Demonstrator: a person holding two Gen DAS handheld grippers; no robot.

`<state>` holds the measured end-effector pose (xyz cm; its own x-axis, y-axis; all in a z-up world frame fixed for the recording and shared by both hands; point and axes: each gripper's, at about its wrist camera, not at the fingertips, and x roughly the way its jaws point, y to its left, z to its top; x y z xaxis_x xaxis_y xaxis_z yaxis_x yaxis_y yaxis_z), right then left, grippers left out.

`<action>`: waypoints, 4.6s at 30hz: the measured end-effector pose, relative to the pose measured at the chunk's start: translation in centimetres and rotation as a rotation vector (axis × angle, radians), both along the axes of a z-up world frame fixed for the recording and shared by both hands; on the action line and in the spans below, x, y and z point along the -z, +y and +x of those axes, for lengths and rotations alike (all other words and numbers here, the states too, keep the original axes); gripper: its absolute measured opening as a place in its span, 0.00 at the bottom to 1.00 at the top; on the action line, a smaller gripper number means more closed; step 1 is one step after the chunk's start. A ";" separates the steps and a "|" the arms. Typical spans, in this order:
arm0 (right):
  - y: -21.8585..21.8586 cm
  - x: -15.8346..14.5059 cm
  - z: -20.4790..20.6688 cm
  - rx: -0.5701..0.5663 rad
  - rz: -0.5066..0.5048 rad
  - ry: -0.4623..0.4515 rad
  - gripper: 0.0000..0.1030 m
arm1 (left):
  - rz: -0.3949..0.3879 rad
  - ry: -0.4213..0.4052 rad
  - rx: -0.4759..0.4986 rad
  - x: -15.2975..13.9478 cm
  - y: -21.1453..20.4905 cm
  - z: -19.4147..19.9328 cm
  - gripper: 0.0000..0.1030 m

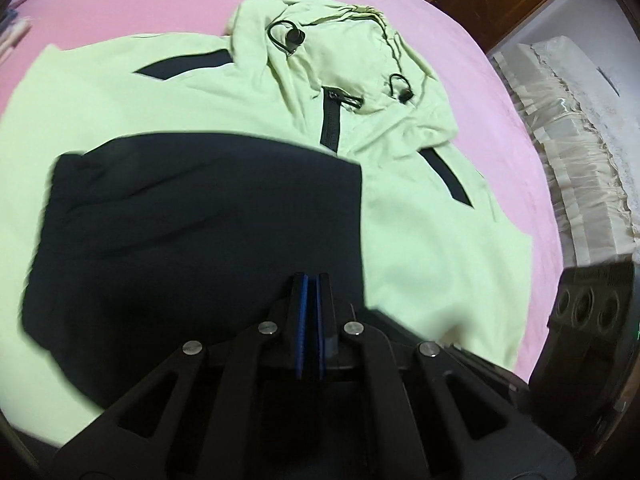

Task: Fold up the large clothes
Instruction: 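Pinch the folded sleeve edge with the left gripper and smooth it, then open both grippers and move both tools to the green hood, then grasp the green hood with the left gripper while the right gripper grasps it too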

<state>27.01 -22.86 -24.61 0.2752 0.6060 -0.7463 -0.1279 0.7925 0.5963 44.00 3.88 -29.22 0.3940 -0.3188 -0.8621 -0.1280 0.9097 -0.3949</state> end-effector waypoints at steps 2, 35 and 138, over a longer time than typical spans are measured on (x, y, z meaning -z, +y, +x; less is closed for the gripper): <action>-1.7 1.2 1.8 0.064 0.005 0.020 0.00 | 0.016 -0.020 -0.033 0.4 0.7 0.9 0.01; -15.7 -0.8 -6.0 0.362 -0.262 0.143 0.00 | 0.358 0.057 -0.009 0.1 7.1 -4.1 0.01; -10.5 -18.4 38.4 -0.013 0.124 -0.124 0.03 | -0.148 -0.171 0.528 -15.8 11.5 29.7 0.03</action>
